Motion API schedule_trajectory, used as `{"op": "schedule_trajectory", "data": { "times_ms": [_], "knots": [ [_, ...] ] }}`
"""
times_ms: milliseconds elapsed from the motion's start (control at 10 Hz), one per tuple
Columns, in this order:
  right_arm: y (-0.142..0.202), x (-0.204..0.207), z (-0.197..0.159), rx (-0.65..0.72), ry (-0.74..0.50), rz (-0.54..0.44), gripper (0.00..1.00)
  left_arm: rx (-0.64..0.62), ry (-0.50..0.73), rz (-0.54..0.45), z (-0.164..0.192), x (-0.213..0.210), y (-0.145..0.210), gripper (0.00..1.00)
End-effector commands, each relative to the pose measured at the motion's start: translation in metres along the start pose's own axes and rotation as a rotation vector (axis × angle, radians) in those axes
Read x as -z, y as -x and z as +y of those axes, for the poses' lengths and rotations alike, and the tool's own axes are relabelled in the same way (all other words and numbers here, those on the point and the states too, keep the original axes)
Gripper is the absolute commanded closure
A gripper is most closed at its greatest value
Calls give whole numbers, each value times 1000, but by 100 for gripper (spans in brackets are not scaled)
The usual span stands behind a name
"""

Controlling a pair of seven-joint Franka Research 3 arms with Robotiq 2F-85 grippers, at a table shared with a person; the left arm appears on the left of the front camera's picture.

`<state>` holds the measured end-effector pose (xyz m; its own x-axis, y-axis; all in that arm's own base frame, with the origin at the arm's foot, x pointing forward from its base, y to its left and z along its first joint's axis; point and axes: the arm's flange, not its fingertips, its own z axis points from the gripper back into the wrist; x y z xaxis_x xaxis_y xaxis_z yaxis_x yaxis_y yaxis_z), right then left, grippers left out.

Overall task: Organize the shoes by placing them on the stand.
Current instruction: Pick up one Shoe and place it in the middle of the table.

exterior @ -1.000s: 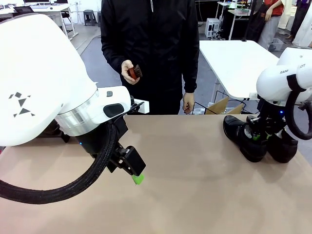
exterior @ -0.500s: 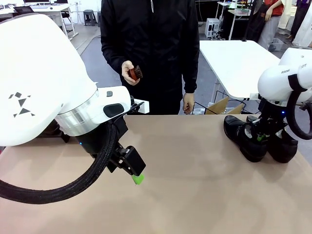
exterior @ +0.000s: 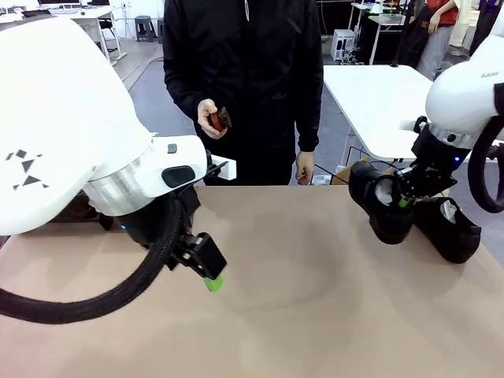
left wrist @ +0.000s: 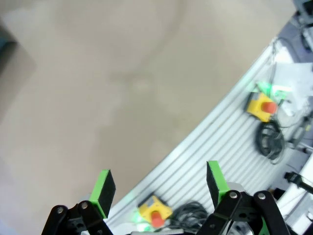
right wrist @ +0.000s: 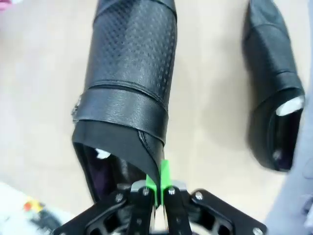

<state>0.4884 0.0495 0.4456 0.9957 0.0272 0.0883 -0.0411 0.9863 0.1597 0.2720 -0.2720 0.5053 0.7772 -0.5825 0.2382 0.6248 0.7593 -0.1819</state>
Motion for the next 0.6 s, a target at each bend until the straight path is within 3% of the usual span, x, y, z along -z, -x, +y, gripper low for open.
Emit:
{"op": "schedule_trajectory", "data": {
  "times_ms": [0,300,400,500],
  "knots": [
    [51,-1,44,-32,-80,48,100,18,-214,1,17,-28,24,4],
    [132,9,87,-70,2,93,100,-52,-298,1,42,-65,68,4],
    [83,6,74,-70,-48,80,100,-64,-309,-12,44,-73,79,4],
    [83,6,74,-70,-48,80,100,-75,-307,-37,46,-80,89,4]
  ]
}}
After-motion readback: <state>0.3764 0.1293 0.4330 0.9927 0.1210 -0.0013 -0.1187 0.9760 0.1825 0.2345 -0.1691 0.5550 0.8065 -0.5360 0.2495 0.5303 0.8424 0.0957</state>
